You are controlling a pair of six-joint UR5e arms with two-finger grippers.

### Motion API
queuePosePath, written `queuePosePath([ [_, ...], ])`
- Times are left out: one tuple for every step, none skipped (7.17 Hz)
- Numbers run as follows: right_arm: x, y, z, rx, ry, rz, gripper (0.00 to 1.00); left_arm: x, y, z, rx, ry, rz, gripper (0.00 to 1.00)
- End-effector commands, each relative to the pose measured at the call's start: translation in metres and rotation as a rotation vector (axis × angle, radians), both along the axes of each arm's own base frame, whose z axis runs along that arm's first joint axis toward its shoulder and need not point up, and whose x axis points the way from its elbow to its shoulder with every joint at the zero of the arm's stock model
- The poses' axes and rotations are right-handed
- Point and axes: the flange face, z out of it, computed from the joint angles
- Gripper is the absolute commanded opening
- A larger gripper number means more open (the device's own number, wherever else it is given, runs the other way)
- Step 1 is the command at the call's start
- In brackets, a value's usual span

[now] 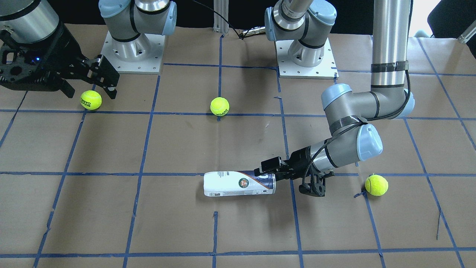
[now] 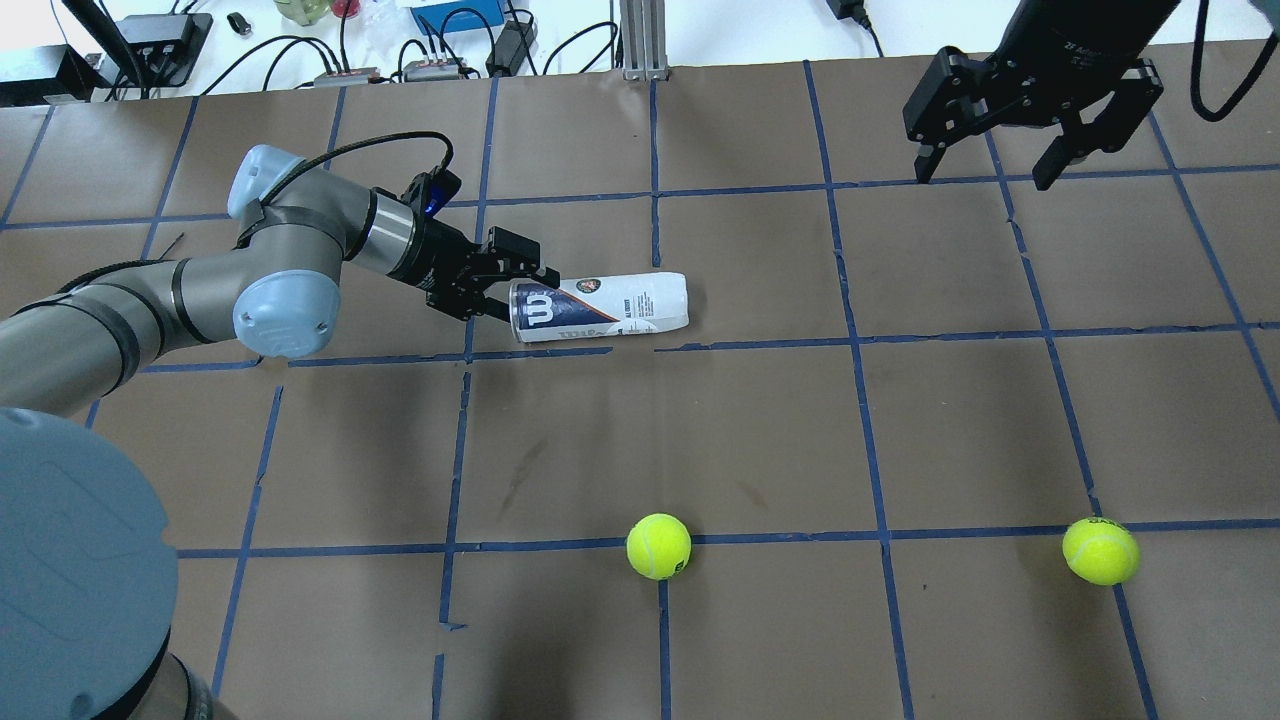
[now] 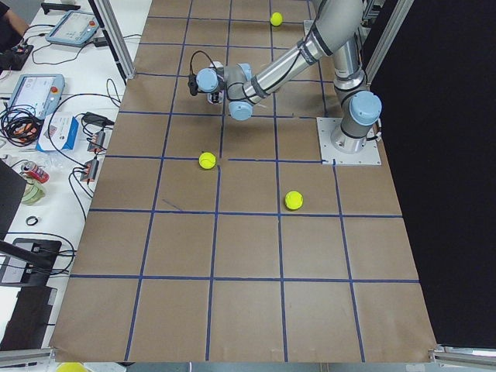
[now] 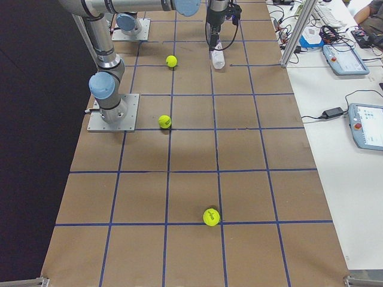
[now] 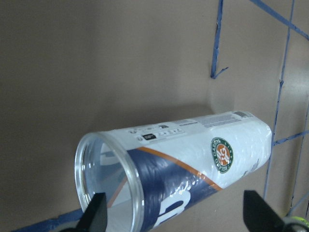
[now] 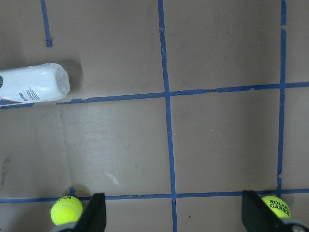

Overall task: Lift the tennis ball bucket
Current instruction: 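Reach the left gripper to the can's open end and grasp it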

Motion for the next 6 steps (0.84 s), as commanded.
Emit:
queuePosePath([
  [0.001, 0.001, 0.0, 0.002, -0.001, 0.001, 1.0, -0.002, -0.001, -0.008, 0.011, 0.006, 0.002, 0.85],
  [0.002, 0.001, -0.001, 0.004, -0.002, -0.006, 1.0, -0.006, 0.001, -0.009, 0.033, 0.009, 0.013, 0.74],
  [0.008, 0.004, 0.003, 0.003, 0.012, -0.067, 1.0, -0.007, 0.0, -0.007, 0.053, 0.008, 0.044, 0.51],
  [0.014, 0.004, 0.0, 0.012, 0.009, -0.14, 1.0, -0.008, -0.001, 0.002, 0.025, 0.0, 0.042, 0.3],
  [0.014, 0.003, -0.001, 0.008, 0.006, -0.139, 1.0, -0.009, -0.001, 0.007, 0.018, 0.002, 0.042, 0.14],
  [0.014, 0.003, -0.003, 0.009, 0.003, -0.138, 1.0, -0.012, -0.003, 0.025, -0.005, -0.001, 0.051, 0.12],
])
